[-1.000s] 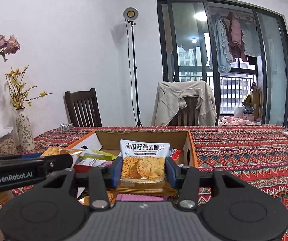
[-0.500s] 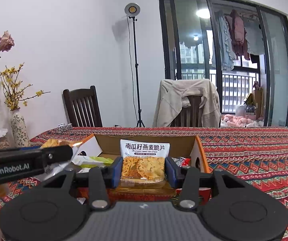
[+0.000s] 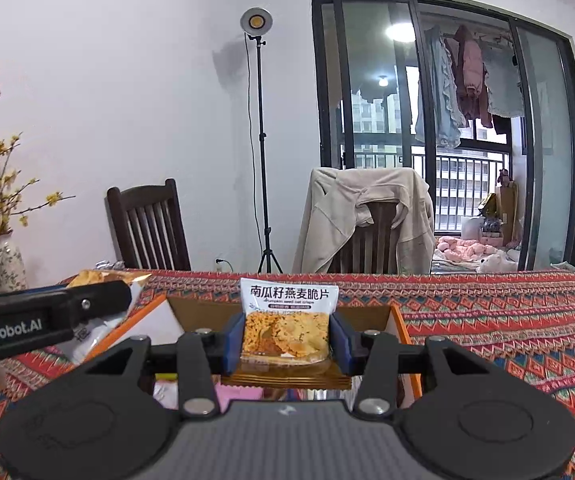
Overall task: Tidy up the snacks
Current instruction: 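Carry both white cracker packets up over the box, then open both tools to drop the cracker packets into the box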
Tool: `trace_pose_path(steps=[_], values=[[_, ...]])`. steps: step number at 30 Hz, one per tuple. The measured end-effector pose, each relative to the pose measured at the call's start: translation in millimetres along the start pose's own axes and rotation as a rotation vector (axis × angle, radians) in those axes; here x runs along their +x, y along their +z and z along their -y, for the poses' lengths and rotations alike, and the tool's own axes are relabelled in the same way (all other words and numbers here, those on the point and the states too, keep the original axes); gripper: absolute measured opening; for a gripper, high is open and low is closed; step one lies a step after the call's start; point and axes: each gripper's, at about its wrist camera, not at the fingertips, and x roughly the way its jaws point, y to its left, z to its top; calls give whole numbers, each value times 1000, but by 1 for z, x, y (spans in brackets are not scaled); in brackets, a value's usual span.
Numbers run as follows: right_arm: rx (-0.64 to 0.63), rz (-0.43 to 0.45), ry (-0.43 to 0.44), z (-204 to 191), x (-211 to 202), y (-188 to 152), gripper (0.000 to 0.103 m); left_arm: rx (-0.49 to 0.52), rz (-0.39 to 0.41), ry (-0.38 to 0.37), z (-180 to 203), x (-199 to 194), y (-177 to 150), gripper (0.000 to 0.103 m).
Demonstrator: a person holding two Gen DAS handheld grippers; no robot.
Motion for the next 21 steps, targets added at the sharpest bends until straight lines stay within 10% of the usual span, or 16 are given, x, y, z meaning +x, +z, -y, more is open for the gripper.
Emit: trace_pose_path(steps=[21], values=[[7, -49, -20, 1, 73, -16, 44, -10, -95, 133, -18, 84, -24, 41]])
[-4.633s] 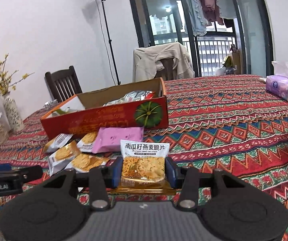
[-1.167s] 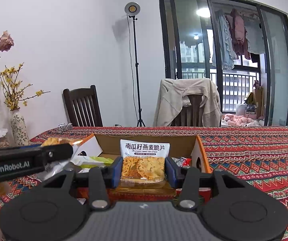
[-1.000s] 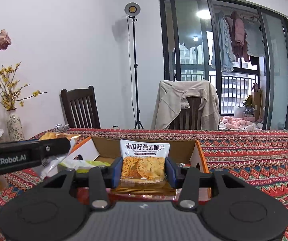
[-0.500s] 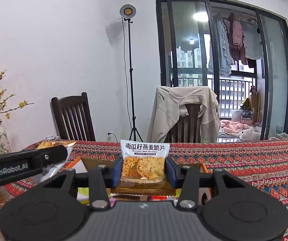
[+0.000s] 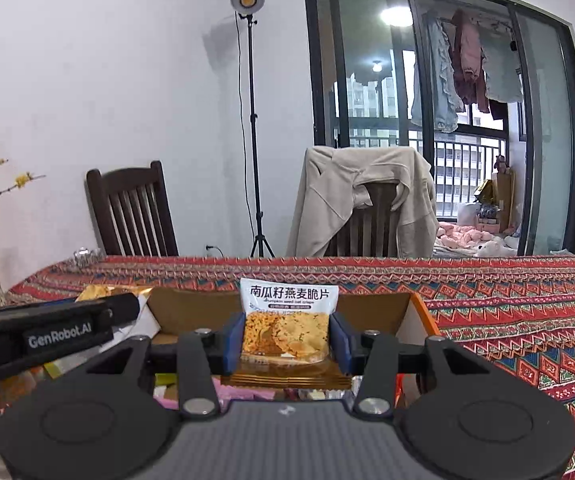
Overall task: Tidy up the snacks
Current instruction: 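Open both tools to drop the cracker packets into the box, then move both tools back down to the remaining packets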
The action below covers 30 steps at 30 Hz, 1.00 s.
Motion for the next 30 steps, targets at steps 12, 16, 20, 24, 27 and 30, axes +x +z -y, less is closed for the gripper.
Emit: trace_pose_path(steps=[12, 16, 20, 24, 27, 30], values=[[113, -48, -18, 22, -2, -6, 103, -138, 52, 66, -23, -5, -8, 103], [128, -52, -28, 26, 0, -8, 103, -136, 36, 87, -25, -3, -8, 103], [134, -59, -37, 27, 2, -7, 103, -102, 16, 90, -20, -1, -7, 103], [140, -48, -35, 29, 0, -5, 103, -86, 25, 113, -13, -3, -4, 103], [159, -37, -28, 33, -2, -1, 103, -69, 21, 139, -6, -11, 0, 103], [152, -29, -38, 32, -11, 7, 103, -63, 12, 133, -6, -22, 4, 103]])
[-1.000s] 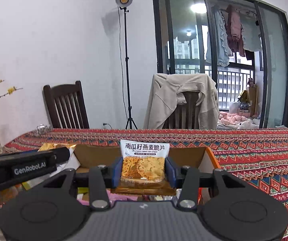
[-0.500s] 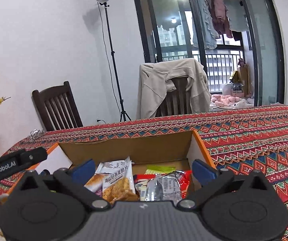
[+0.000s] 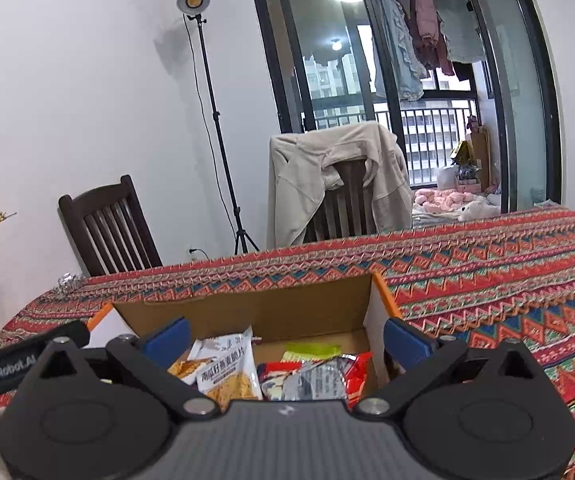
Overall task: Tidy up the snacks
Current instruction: 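Move both tools back down to the remaining packets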
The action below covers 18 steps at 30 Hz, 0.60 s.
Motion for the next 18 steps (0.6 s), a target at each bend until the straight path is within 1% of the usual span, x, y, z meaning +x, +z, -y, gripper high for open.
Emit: trace_pose_path(steps=[2, 6, 10, 15, 18], values=[[-7, 4, -3, -3, -8, 6, 103, 0, -15, -20, -4, -7, 4, 103], [-30, 20, 6, -7, -31, 13, 103, -14, -15, -25, -17, -27, 9, 103], [-51, 19, 16, -6, -53, 14, 103, -11, -16, -8, -30, -45, 6, 103], [-64, 15, 36, -2, -82, -5, 103, -11, -27, 6, -51, -66, -5, 103], [-93, -18, 40, 1, -90, -19, 103, -16, -49, 16, -65, -75, -16, 103]])
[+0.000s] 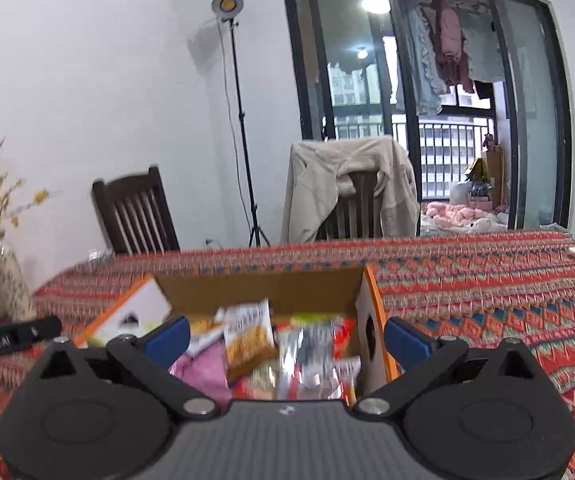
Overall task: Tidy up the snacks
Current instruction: 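Move both tools back down to the remaining packets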
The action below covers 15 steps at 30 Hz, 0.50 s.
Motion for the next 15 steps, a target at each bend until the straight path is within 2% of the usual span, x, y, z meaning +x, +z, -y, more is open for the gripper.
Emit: trace_pose_path(steps=[5, 9, 11, 15], values=[[-40, -79, 6, -3, -4, -28, 103, -13, -37, -18, -22, -7, -21, 103], [-35, -168, 3, -5, 7, -48, 103, 51, -83, -72, -30, -7, -39, 103], [-24, -205, 5, -5, 15, -56, 103, 73, -88, -69, -31, -6, -47, 103], [-19, -240, -13, -9, 31, -62, 103, 41, -105, -105, -39, 1, -56, 103]])
